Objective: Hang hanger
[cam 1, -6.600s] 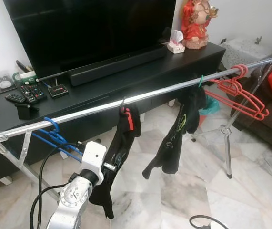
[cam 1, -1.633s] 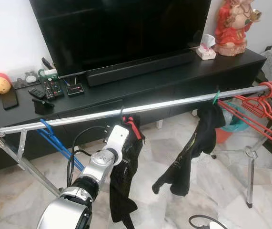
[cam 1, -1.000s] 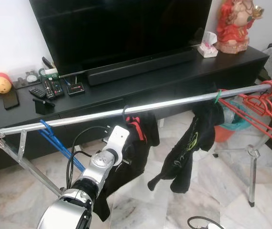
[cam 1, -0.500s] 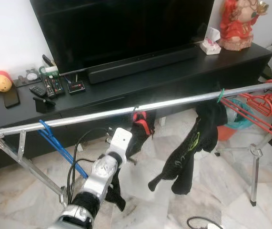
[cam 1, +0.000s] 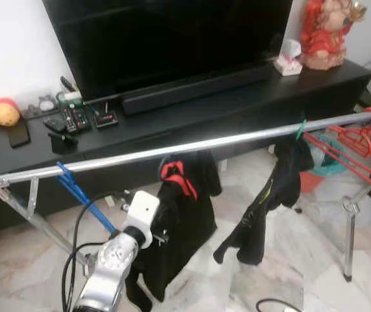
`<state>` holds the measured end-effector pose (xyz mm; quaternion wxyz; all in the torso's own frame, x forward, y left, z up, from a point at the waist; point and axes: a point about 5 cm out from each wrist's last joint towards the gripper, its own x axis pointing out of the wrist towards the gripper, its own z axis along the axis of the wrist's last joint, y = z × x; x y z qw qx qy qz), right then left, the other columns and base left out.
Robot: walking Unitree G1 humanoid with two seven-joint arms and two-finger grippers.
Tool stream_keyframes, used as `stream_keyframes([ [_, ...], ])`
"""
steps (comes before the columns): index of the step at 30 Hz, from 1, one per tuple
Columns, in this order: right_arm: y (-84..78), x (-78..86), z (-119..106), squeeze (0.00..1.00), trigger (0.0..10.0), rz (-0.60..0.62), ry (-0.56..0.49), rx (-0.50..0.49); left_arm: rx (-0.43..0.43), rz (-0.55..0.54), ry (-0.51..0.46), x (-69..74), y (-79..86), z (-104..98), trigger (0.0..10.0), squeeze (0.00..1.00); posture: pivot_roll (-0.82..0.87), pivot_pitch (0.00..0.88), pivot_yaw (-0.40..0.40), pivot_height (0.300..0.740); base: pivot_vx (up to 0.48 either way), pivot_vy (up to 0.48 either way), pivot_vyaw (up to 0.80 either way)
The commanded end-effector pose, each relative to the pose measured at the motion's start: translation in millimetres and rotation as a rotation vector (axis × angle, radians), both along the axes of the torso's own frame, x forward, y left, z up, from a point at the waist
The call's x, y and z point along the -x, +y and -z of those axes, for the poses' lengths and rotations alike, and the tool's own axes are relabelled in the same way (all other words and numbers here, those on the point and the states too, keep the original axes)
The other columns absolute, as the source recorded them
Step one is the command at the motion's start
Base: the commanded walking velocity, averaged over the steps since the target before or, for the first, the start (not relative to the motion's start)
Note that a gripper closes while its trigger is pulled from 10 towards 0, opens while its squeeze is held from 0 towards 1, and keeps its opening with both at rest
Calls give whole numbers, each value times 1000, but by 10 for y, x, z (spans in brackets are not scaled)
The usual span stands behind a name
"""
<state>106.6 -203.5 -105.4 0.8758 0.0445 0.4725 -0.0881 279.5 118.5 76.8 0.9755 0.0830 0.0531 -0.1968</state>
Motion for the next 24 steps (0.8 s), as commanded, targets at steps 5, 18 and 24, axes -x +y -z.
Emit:
stream_keyframes([
  [5, -9, 1, -3, 0, 10000, 8, -6, 4, 20, -1, -17, 28, -4, -146, 10000, 0, 47, 0, 50, 740, 0, 0, 0],
  [18, -23, -46, -23, 0, 10000, -5, -26, 26, 15, -8, -3, 59, -53, -205, 10000, 0, 55, 0, 42, 740, 0, 0, 218],
  [24, -19, -44, -20, 0, 10000, 1, -22, 18, 19, 1, 5, 69, -83, -212, 10000, 0, 53, 0, 42, 740, 0, 0, 533],
])
